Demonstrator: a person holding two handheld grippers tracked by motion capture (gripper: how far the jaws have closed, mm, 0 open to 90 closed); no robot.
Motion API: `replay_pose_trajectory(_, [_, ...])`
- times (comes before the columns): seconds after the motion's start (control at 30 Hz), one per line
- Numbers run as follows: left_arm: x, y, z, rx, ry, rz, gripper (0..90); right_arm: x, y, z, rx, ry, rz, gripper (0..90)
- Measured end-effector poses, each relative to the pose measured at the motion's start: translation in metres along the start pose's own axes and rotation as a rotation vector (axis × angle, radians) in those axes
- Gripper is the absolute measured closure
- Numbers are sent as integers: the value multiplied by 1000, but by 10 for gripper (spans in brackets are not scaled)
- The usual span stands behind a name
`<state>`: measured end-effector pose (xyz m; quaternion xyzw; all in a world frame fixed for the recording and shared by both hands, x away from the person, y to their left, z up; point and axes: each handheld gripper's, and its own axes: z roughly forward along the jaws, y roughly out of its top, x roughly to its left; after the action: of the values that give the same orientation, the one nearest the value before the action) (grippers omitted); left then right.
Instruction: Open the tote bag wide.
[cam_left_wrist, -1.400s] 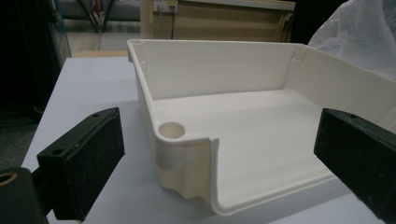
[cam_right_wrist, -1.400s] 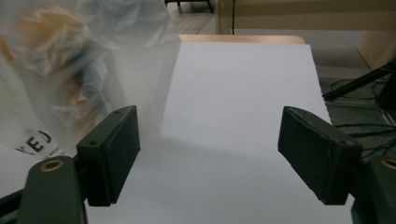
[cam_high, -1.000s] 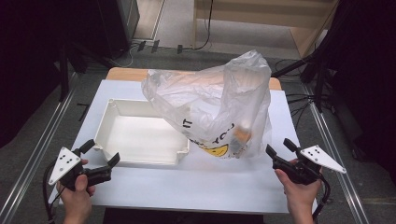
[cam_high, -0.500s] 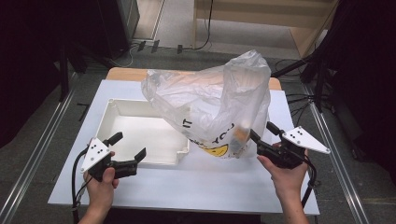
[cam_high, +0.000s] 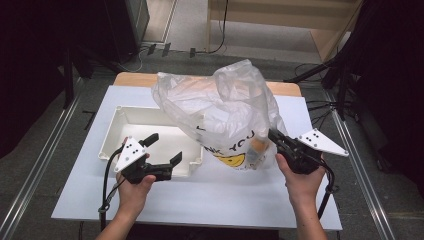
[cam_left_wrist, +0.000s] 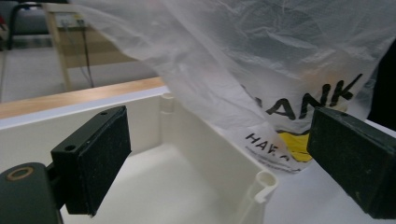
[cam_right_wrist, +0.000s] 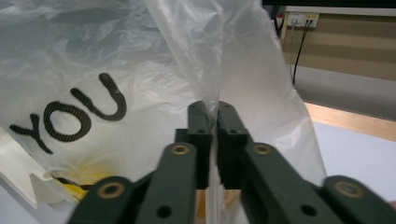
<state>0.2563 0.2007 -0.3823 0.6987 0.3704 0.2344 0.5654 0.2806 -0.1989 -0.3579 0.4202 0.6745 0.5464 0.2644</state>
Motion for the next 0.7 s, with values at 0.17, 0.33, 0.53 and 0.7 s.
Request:
replay_pose_trajectory(0.17, [-8,5,12,2,-47,-2,62,-6,-8,-2,9,-22,9,900])
replay_pose_trajectory(0.33, [-21,13,26,3,-86,-4,62,-9,-15,-4,23,-31,4,900])
replay_pose_trajectory(0.53, [-36,20,44,7,-94,-15,61,-15,-23,-6,33,-41,6,900])
replay_pose_trajectory(0.7, [-46,27,59,14,-77,-20,61,-20,-29,-8,40,-47,23,900])
